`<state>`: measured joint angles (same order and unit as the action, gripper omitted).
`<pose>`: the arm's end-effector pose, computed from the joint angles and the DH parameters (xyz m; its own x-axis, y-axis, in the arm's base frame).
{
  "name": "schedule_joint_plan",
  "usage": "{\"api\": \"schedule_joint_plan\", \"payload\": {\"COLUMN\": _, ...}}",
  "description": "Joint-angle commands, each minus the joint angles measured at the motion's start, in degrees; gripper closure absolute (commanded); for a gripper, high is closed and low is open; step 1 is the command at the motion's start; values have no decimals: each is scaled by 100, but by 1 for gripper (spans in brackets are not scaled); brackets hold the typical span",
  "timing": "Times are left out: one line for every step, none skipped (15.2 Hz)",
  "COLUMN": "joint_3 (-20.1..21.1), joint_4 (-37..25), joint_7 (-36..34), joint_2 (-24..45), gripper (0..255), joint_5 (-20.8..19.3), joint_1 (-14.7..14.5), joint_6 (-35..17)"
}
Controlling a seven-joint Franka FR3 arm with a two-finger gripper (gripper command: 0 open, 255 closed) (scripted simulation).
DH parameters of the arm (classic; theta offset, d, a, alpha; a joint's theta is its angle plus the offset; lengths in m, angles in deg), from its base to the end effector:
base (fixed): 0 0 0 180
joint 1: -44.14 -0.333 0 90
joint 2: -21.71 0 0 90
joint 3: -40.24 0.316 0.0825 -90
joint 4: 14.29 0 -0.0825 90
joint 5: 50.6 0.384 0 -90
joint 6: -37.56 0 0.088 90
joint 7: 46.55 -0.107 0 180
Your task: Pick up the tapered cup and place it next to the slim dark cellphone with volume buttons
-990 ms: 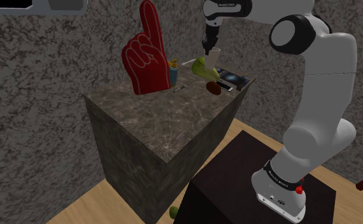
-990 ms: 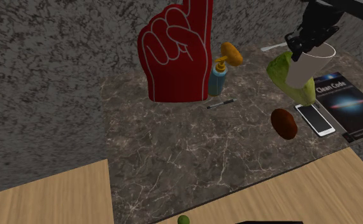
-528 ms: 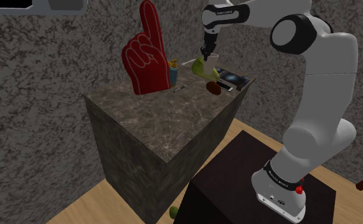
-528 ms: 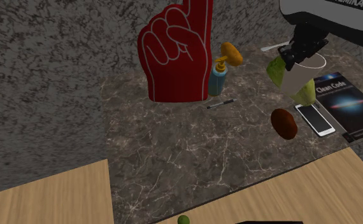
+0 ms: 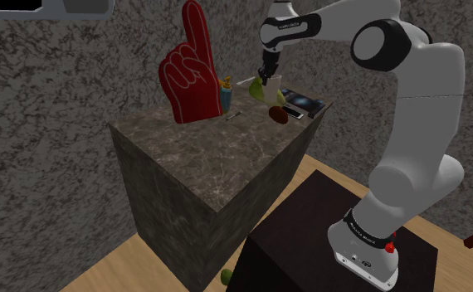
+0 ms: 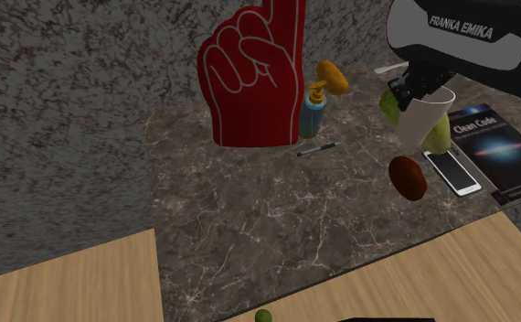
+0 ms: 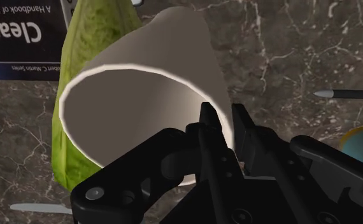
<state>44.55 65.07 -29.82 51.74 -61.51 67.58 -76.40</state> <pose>0.6687 -0.2554 0.4174 0.9993 0.0195 0.0328 0.0141 -0.9874 0.1577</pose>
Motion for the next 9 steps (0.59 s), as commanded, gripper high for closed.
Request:
{"api": "schedule_joint_plan", "payload": {"joint_3": -39, "joint_4": 96, "joint_7": -20, "joint_2": 107, "gripper": 255, "joint_5": -30, "joint_1": 31, "joint_6": -132}}
{"api": "schedule_joint_plan", "payload": {"joint_3": -41, "joint_4": 142, "joint_7": -31, "joint_2": 126, "gripper": 255, "joint_5": -37, "joint_1": 32, "joint_6": -198}}
{"api": "schedule_joint_plan", "payload": {"joint_3": -43, "joint_4": 187, "joint_7": -42, "joint_2": 146, "gripper": 255, "joint_5": -43, "joint_1": 33, "joint_6": -262}}
{"api": "schedule_joint_plan", "payload": {"joint_3": -45, "joint_4": 231, "joint_7": -53, "joint_2": 168, "gripper": 255, "joint_5": -49, "joint_1": 34, "joint_6": -326}}
{"api": "schedule_joint_plan", "payload": {"joint_3": -48, "joint_4": 271, "joint_7": -64, "joint_2": 190, "gripper": 255, "joint_5": -56, "joint_1": 34, "joint_6": -388}}
{"api": "schedule_joint_plan", "payload": {"joint_3": -47, "joint_4": 272, "joint_7": -64, "joint_2": 189, "gripper": 255, "joint_5": -56, "joint_1": 35, "joint_6": -388}}
{"api": "schedule_joint_plan", "payload": {"joint_3": -46, "joint_4": 272, "joint_7": -64, "joint_2": 190, "gripper": 255, "joint_5": -56, "joint_1": 36, "joint_6": -388}}
{"api": "schedule_joint_plan", "payload": {"joint_3": -45, "joint_4": 271, "joint_7": -65, "joint_2": 190, "gripper": 255, "joint_5": -57, "joint_1": 36, "joint_6": -388}}
{"api": "schedule_joint_plan", "payload": {"joint_3": -44, "joint_4": 271, "joint_7": -65, "joint_2": 190, "gripper": 255, "joint_5": -57, "joint_1": 37, "joint_6": -388}}
